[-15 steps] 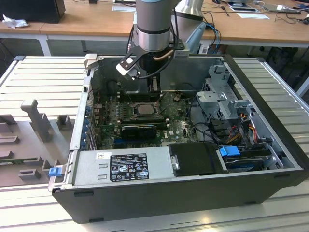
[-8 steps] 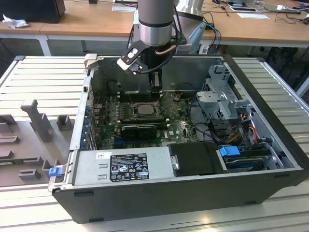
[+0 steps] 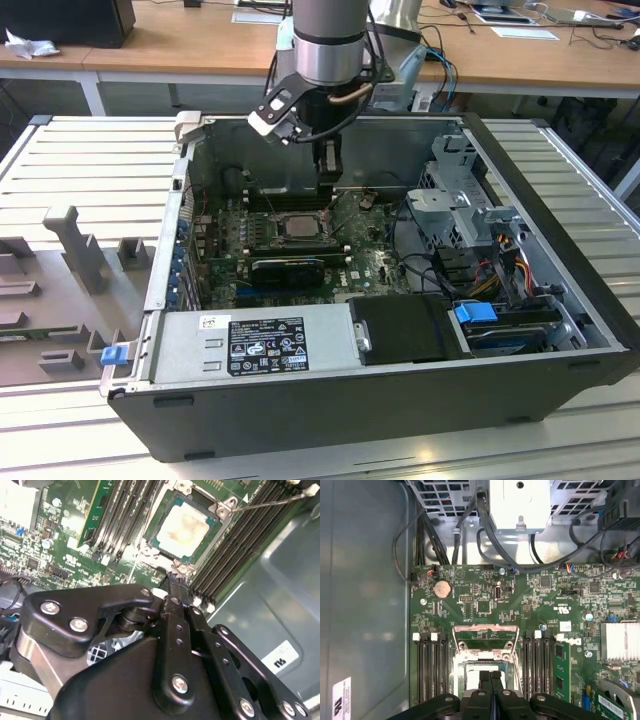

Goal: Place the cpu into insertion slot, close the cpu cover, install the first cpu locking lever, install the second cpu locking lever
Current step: 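Close the cpu cover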

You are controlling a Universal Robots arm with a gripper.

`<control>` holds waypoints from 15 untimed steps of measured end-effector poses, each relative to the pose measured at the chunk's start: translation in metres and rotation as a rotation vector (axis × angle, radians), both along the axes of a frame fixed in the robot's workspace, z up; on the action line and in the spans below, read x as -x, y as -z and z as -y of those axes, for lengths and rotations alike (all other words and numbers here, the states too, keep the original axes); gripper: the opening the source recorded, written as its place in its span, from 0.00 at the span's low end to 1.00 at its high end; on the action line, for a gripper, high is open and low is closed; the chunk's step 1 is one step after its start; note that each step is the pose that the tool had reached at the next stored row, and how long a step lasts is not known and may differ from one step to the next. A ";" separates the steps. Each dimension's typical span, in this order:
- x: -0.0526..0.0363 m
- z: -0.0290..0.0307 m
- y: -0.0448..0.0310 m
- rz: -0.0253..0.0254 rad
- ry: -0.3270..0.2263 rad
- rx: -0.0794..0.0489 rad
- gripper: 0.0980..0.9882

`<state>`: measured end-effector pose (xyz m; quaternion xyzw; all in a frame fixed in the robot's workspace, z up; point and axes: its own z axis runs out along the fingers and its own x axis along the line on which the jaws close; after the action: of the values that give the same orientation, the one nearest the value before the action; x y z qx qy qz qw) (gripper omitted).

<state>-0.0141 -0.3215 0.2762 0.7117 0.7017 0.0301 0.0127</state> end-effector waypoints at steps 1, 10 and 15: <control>-0.0006 0.0000 -0.0014 0.0000 0.000 0.000 0.01; -0.0365 -0.0004 0.0038 -0.0002 0.000 0.000 0.01; -0.0513 -0.0006 0.0054 -0.0002 -0.001 0.000 0.01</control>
<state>0.0372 -0.3208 0.2708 0.7115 0.7019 0.0301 0.0126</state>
